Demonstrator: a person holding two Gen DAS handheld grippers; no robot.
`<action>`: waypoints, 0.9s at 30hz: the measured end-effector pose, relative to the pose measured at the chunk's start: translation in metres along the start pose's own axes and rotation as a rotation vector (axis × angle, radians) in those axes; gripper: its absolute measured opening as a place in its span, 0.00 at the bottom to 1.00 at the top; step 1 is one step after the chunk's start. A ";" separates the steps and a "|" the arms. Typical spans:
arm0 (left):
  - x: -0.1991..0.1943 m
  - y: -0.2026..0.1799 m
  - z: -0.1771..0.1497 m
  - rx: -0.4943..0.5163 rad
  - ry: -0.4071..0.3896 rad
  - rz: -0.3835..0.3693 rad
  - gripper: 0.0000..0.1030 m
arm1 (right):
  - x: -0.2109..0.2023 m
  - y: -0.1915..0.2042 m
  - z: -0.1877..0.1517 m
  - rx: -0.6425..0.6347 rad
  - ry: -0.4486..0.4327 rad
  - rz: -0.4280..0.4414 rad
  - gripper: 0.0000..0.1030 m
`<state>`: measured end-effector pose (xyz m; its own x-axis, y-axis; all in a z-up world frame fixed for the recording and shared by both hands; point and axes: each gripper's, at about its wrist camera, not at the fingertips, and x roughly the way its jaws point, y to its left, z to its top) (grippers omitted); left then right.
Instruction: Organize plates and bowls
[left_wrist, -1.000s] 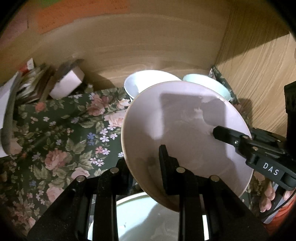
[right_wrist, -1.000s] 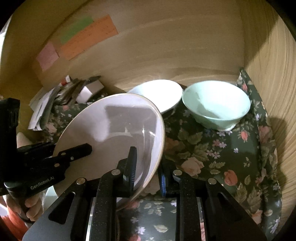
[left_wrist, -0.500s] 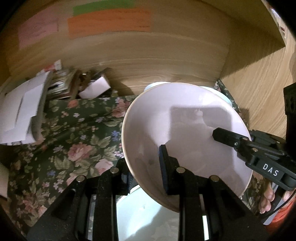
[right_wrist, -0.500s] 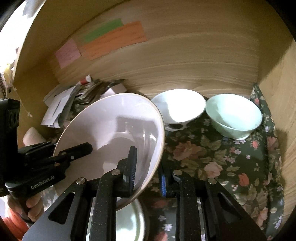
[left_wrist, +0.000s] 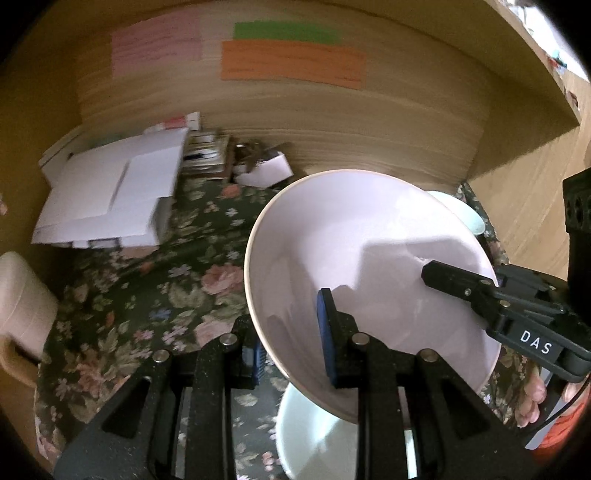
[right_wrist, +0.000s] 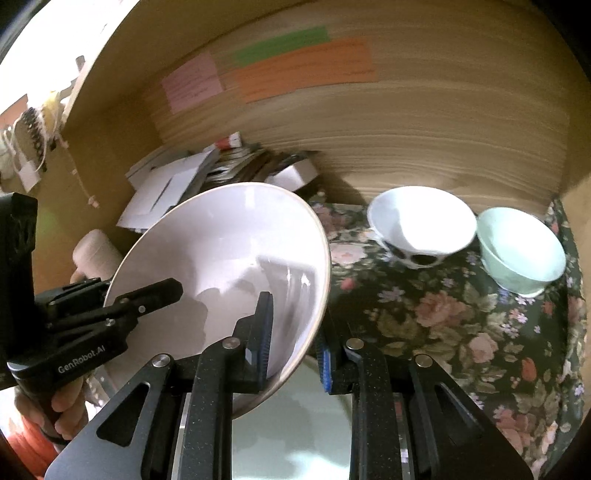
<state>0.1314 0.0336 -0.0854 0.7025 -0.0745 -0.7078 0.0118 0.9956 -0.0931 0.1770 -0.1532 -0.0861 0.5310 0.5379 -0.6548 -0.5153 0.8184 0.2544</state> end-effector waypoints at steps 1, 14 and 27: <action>-0.003 0.003 -0.002 -0.005 -0.003 0.005 0.24 | 0.001 0.004 0.000 -0.006 0.001 0.005 0.19; -0.033 0.048 -0.025 -0.075 -0.027 0.074 0.24 | 0.019 0.052 -0.007 -0.081 0.037 0.071 0.19; -0.044 0.091 -0.057 -0.155 -0.009 0.113 0.24 | 0.046 0.090 -0.016 -0.131 0.102 0.123 0.19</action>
<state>0.0606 0.1242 -0.1024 0.6993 0.0387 -0.7137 -0.1768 0.9769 -0.1202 0.1441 -0.0586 -0.1050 0.3915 0.6032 -0.6949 -0.6587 0.7110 0.2461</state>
